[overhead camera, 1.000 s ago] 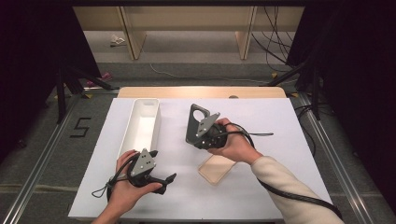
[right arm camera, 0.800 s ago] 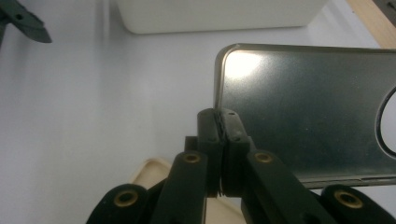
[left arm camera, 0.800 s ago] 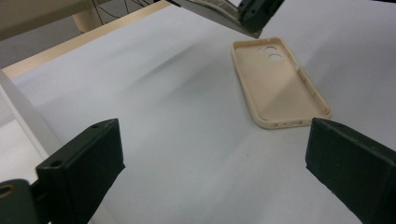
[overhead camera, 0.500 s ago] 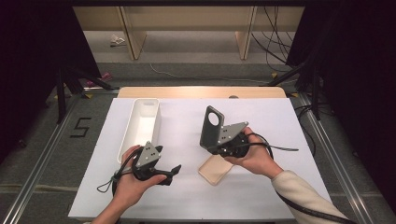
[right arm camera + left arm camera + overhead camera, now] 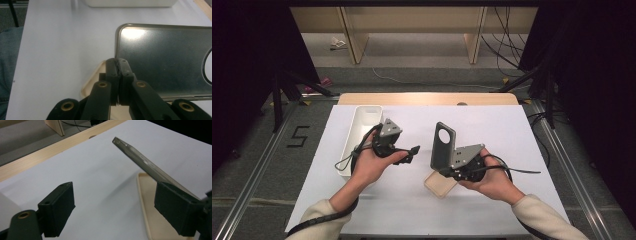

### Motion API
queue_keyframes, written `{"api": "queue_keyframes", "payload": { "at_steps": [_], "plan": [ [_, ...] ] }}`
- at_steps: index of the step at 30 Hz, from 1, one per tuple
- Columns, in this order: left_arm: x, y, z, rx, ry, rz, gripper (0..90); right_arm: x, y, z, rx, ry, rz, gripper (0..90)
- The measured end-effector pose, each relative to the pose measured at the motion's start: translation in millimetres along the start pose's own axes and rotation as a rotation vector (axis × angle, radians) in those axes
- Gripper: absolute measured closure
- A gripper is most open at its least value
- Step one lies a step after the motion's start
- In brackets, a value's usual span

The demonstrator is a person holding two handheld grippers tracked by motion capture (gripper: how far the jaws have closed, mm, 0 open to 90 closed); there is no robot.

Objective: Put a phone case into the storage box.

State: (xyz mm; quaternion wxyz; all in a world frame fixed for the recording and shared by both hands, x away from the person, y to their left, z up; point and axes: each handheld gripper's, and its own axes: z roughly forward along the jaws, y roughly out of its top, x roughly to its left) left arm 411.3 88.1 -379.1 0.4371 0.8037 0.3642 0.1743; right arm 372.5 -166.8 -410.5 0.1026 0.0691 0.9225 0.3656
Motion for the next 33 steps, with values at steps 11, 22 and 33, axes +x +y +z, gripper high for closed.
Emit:
{"api": "queue_keyframes", "payload": {
  "at_steps": [11,22,33],
  "plan": [
    [-0.7,39.2,44.4,0.102,-0.015,-0.078,28.2,10.2,3.0,4.8,0.011,0.009,-0.035,89.5],
    [0.5,48.4,65.2,0.178,0.003,-0.129,44.7,12.7,4.7,5.9,0.019,0.005,-0.054,89.5],
    [-1.6,45.4,70.1,0.215,-0.045,-0.180,58.9,14.0,7.1,7.2,0.026,-0.006,-0.074,89.5]
  ]
}}
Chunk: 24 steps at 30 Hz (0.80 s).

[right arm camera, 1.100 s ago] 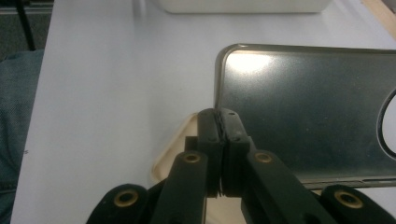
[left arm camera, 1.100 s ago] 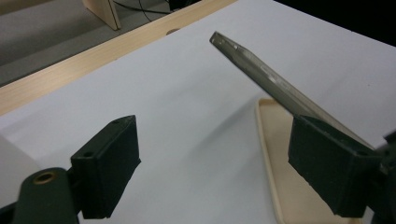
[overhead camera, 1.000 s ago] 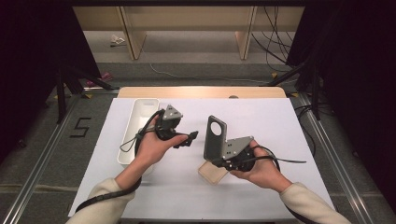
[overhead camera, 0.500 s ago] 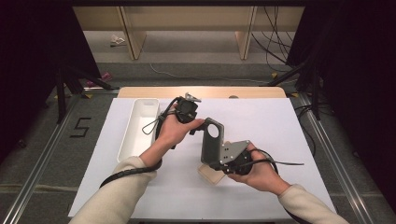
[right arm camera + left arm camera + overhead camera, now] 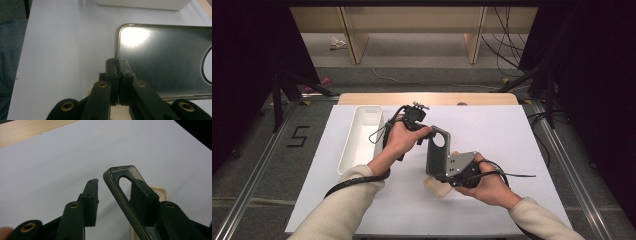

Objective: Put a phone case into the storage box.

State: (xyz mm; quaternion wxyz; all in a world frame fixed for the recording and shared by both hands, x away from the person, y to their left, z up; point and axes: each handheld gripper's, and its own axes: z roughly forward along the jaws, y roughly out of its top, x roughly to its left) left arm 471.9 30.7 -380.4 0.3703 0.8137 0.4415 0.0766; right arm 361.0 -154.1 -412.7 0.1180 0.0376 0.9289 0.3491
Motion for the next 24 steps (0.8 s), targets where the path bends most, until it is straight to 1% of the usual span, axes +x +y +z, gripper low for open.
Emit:
{"api": "queue_keyframes", "payload": {
  "at_steps": [4,8,13,15,17,22,24],
  "plan": [
    [-1.0,-0.2,0.9,0.005,-0.011,-0.020,64.0,0.2,0.4,0.3,0.003,-0.003,-0.005,89.5],
    [-2.1,-0.5,1.2,0.014,-0.007,-0.028,66.6,1.6,0.8,1.5,0.010,-0.005,-0.012,89.5],
    [-1.6,-0.4,-0.6,0.011,-0.003,-0.043,66.7,1.9,1.6,1.7,0.014,-0.009,-0.020,89.6],
    [0.0,-0.6,-0.5,0.018,-0.002,-0.048,64.7,1.4,1.6,0.9,0.011,-0.015,-0.015,89.6],
    [1.1,-1.3,-0.1,0.023,-0.004,-0.050,62.8,0.6,1.8,0.1,0.007,-0.018,-0.019,89.6],
    [0.2,-1.2,-1.0,0.012,-0.019,-0.052,65.8,1.2,2.7,1.0,0.008,-0.020,-0.027,89.6],
    [-1.2,-0.8,-2.0,0.000,-0.024,-0.058,67.9,1.8,2.8,1.9,0.013,-0.017,-0.029,89.5]
  ]
}}
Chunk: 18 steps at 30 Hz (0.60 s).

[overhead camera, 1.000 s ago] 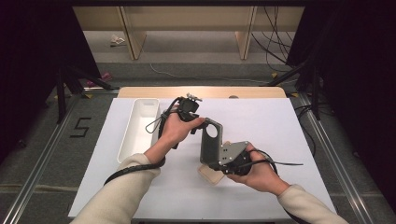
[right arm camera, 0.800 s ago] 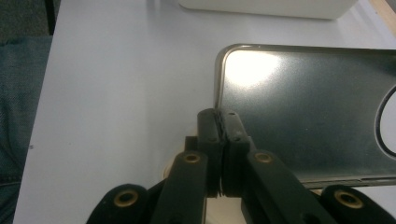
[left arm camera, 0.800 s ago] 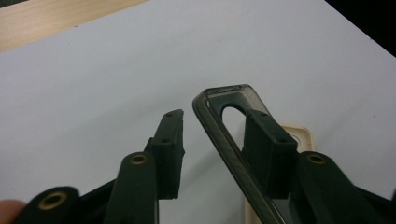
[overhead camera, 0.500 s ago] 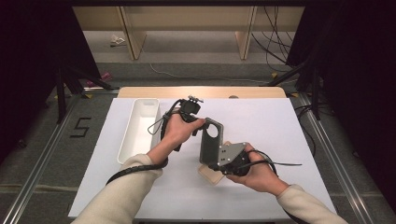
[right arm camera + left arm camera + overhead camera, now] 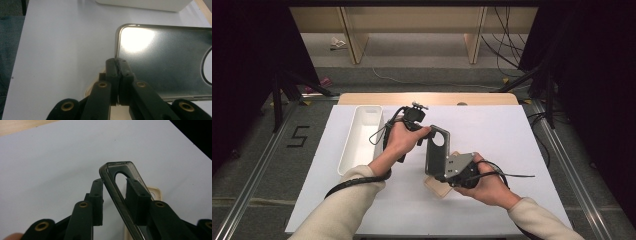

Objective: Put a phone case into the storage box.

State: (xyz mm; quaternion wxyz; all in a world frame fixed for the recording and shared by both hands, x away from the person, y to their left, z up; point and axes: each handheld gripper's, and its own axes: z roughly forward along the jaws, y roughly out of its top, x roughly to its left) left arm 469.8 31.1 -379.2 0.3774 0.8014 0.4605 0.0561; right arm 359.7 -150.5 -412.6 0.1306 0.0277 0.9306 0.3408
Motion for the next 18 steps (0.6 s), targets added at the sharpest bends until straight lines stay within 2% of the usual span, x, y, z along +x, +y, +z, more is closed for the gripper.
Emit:
{"api": "queue_keyframes", "payload": {
  "at_steps": [3,8,9,13,16,18],
  "plan": [
    [-3.6,1.1,-2.7,-0.025,-0.020,-0.015,71.1,0.0,-0.3,1.5,0.012,0.002,-0.003,89.4],
    [-15.3,2.8,-8.5,-0.061,-0.044,0.023,76.5,-1.4,-3.5,7.3,0.043,-0.004,-0.013,89.1],
    [-18.0,3.4,-9.7,-0.066,-0.053,0.027,77.5,-0.8,-4.1,8.4,0.048,0.006,-0.004,89.1],
    [-27.5,5.0,-14.0,-0.111,-0.091,0.034,81.4,-1.7,-4.4,10.9,0.054,-0.006,-0.005,88.6],
    [-33.7,6.3,-17.8,-0.137,-0.094,0.073,82.2,-3.2,-5.1,11.1,0.056,-0.021,0.000,87.9],
    [-36.7,6.7,-20.4,-0.162,-0.062,0.128,82.7,-4.9,-6.1,10.5,0.051,-0.041,0.007,85.6]
  ]
}}
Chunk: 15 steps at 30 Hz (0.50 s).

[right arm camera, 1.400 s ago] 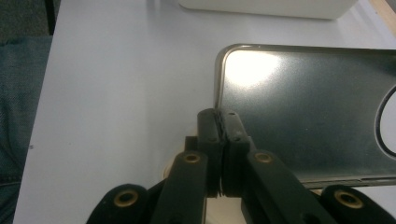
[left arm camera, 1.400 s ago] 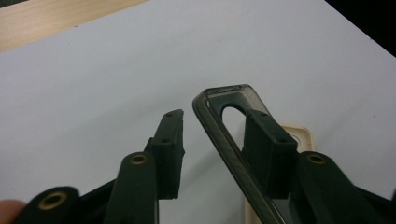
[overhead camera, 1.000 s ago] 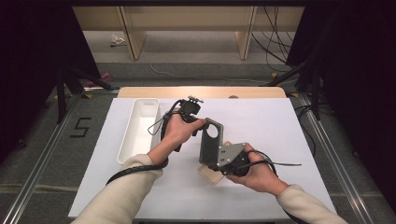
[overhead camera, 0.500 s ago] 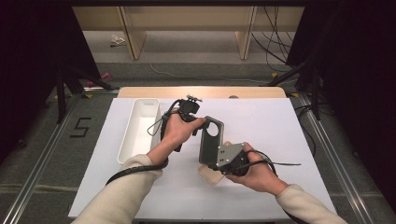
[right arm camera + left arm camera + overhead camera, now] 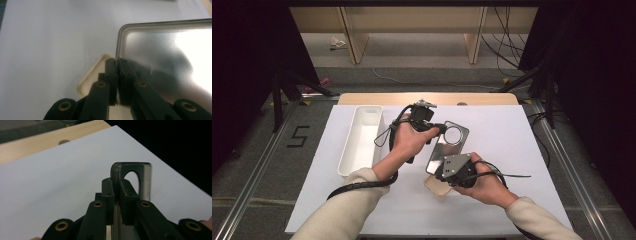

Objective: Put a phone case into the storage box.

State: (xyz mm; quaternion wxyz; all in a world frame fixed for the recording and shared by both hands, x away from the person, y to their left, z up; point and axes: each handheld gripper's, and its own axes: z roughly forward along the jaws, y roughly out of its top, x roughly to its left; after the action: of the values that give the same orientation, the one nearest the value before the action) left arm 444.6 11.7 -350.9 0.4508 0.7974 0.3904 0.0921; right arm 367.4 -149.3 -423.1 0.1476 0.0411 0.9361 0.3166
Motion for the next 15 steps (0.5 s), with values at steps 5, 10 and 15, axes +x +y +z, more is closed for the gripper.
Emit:
{"api": "queue_keyframes", "payload": {
  "at_steps": [5,10,15],
  "plan": [
    [1.9,0.9,-6.2,-0.053,0.009,0.043,82.7,-2.4,-1.2,-3.9,-0.039,-0.011,0.064,69.8],
    [8.5,-0.5,-13.9,-0.100,0.027,0.070,82.7,-5.3,-4.2,-9.1,-0.097,-0.023,0.145,52.7],
    [17.6,-2.3,-23.4,-0.143,0.048,0.099,82.6,-10.5,-10.4,-13.4,-0.154,-0.008,0.245,37.6]
  ]
}}
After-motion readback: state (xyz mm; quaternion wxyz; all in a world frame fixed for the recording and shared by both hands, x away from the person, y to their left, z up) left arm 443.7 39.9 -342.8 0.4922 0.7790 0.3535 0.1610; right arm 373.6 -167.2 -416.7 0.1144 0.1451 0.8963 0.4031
